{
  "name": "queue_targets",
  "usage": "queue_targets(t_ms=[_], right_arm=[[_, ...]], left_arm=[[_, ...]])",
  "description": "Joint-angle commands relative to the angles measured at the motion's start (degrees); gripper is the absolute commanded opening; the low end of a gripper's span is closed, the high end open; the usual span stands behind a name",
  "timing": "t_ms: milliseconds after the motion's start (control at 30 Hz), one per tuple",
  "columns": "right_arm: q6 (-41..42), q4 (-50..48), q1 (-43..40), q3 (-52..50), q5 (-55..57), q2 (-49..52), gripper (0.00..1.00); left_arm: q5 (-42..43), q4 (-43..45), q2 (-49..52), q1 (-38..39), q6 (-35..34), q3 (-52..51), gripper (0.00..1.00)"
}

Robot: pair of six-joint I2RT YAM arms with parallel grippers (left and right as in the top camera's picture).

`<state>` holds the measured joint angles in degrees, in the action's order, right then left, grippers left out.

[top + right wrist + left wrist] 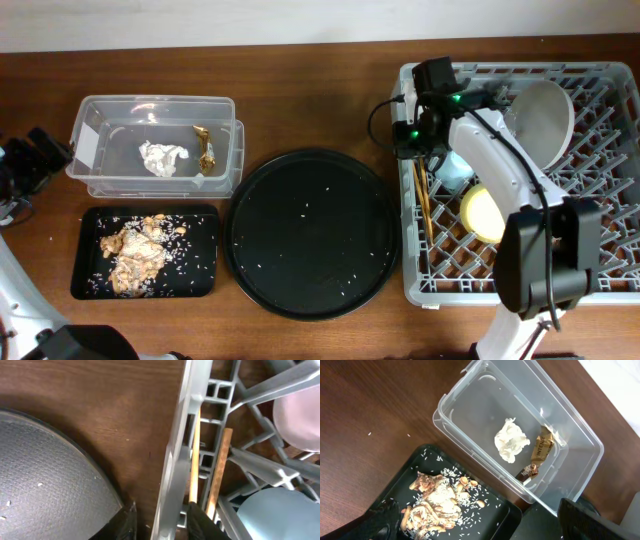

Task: Sort waste into correct bins and load items into the dishwasher rack
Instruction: 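Carry the white plate with the right gripper and stand it upright in the rack, then open the right gripper and withdraw it from the plate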

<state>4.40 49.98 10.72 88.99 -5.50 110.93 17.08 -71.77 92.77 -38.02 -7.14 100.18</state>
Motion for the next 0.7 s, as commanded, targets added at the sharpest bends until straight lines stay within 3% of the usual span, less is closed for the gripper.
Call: queue_targets(t_ms=[0, 33, 100, 233, 267, 300, 333, 367, 400, 467, 667], right_arm=[[0.6, 0.2, 1.5, -0.3, -0.3, 1.3, 0.22], [0.6, 0.4, 1.7, -0.3, -0.3, 1.3, 0.14], [0.6, 1.3, 1.7, -0.3, -0.3, 1.3, 0.11], [0.6, 2.2, 1.7, -0.3, -0.3, 1.3, 0.14], [0.6, 1.6, 1.6, -0.3, -0.1, 1.3, 0.34], [0.6, 1.6, 1.3, 1.4, -0.1, 1.3, 0.46], [0.6, 2.6, 0.9, 4.7, -0.1, 0.7, 0.61], [0.6, 5.8, 0.4, 10.6, -0.1, -1.0, 0.85], [0.6, 9.0, 0.2, 15.3, -0.1, -1.8, 0.98], [0.6, 14.8, 0.1, 24.1, -0.1, -2.3, 0.98], [0.6, 13.6, 0.1, 24.5, -0.1, -1.8, 0.98]], left_arm=[[0.0, 0.1, -1.1, -0.1, -0.1, 0.3, 1.00], [0.0, 0.1, -1.1, -0.1, -0.1, 0.3, 1.00], [0.0, 0.1, -1.1, -0.1, -0.1, 0.3, 1.00], [0.0, 0.1, -1.1, -0.1, -0.1, 0.3, 1.00], [0.0, 0.1, -1.1, -0.1, -0.1, 0.3, 1.00], [0.0, 0.1, -1.1, -0.1, -0.1, 0.3, 1.00], [0.0, 0.1, -1.1, -0.1, -0.1, 0.3, 1.00], [0.0, 0.1, -1.1, -0.1, -0.1, 0.3, 1.00], [0.0, 0.1, -1.1, -0.1, -0.1, 0.3, 1.00], [0.0, 0.1, -1.1, -0.1, -0.1, 0.3, 1.00], [0.0, 0.1, -1.1, -0.1, -0.1, 0.3, 1.00]])
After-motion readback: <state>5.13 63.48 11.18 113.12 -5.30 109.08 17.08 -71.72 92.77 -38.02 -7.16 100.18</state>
